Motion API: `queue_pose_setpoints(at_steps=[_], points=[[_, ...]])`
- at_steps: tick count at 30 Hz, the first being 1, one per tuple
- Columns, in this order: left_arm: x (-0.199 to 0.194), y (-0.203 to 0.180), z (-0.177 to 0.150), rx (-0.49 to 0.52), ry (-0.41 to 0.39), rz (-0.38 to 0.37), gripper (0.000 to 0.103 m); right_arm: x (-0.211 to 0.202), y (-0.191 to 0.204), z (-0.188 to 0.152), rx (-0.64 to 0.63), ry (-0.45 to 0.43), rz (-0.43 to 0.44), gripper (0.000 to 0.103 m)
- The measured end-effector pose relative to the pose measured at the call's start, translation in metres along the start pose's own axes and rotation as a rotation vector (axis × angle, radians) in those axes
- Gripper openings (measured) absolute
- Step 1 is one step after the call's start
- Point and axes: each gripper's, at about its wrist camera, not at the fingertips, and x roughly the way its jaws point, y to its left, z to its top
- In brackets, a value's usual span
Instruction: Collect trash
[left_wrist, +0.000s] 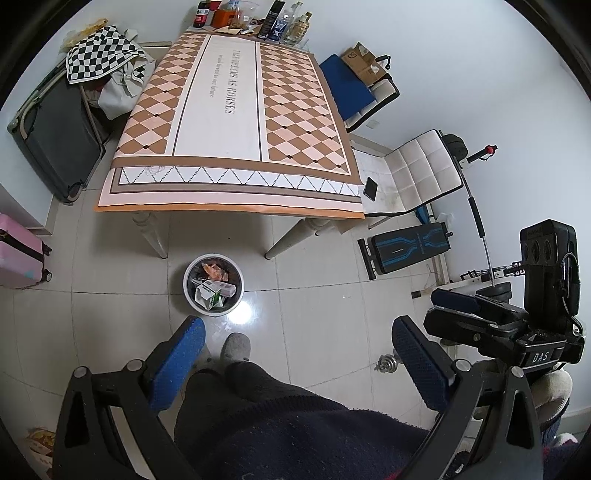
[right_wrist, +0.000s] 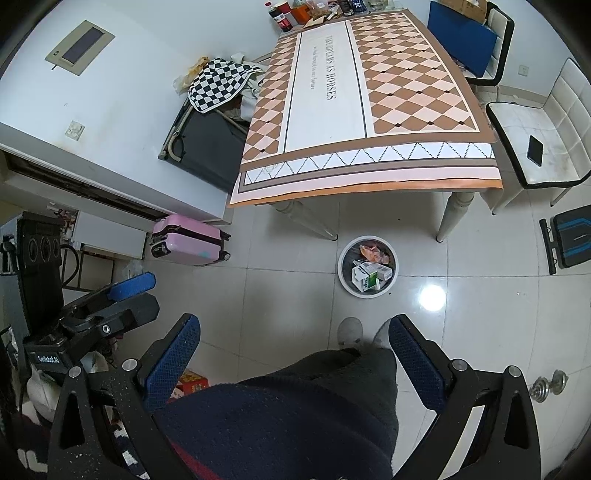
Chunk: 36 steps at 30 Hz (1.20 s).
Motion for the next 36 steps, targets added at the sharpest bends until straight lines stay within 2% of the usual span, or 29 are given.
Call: queue_pose_setpoints(at_steps=[36], points=[[-0.0054,-0.0061,-0.0012,-0.01,-0.026,-0.003,0.103,0.0015,-0.0003,0.0009,-0.004,0.018,0.01,0.103]])
